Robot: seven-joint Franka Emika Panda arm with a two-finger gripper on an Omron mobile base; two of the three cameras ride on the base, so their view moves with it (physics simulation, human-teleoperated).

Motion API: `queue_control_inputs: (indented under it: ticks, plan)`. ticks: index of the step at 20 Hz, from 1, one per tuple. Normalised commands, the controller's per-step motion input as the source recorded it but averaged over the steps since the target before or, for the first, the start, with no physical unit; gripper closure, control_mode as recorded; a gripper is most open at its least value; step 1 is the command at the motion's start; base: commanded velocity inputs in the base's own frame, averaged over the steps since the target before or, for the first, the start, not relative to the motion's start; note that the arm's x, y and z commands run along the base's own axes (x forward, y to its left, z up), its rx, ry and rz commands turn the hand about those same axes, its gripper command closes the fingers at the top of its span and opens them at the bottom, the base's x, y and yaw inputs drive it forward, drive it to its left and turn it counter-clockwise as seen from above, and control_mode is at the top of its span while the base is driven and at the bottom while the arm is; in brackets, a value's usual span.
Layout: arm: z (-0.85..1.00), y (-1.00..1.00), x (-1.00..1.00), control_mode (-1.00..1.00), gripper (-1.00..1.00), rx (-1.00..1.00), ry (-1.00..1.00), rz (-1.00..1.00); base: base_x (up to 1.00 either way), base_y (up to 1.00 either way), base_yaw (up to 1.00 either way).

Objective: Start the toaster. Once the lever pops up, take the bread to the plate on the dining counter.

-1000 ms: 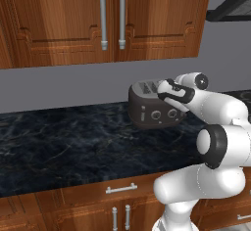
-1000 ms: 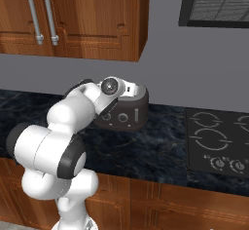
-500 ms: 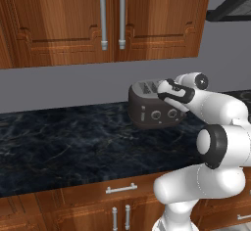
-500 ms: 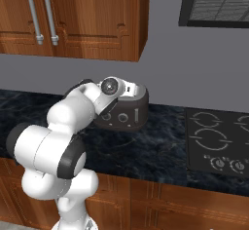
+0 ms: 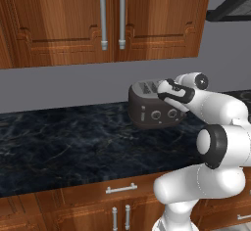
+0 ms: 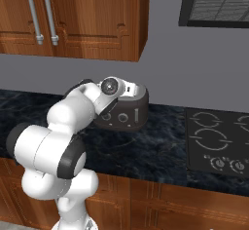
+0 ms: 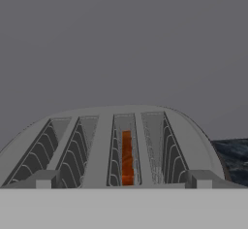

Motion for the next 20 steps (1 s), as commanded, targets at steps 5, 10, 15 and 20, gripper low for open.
queue_control_inputs:
  ticks: [5,10,15,20]
  plan:
    - [0.00,0.00,0.00,-1.00,-1.00,0.00,0.00,0.00,0.00,0.00,0.00]
    - [0.00,0.00,0.00,-1.00,-1.00,0.00,0.00,0.00,0.00,0.00,0.00]
    - [0.00,0.00,0.00,-1.00,-1.00,0.00,0.00,0.00,0.00,0.00,0.00]
    - [0.00,0.00,0.00,-1.00,-1.00,0.00,0.00,0.00,0.00,0.00,0.00]
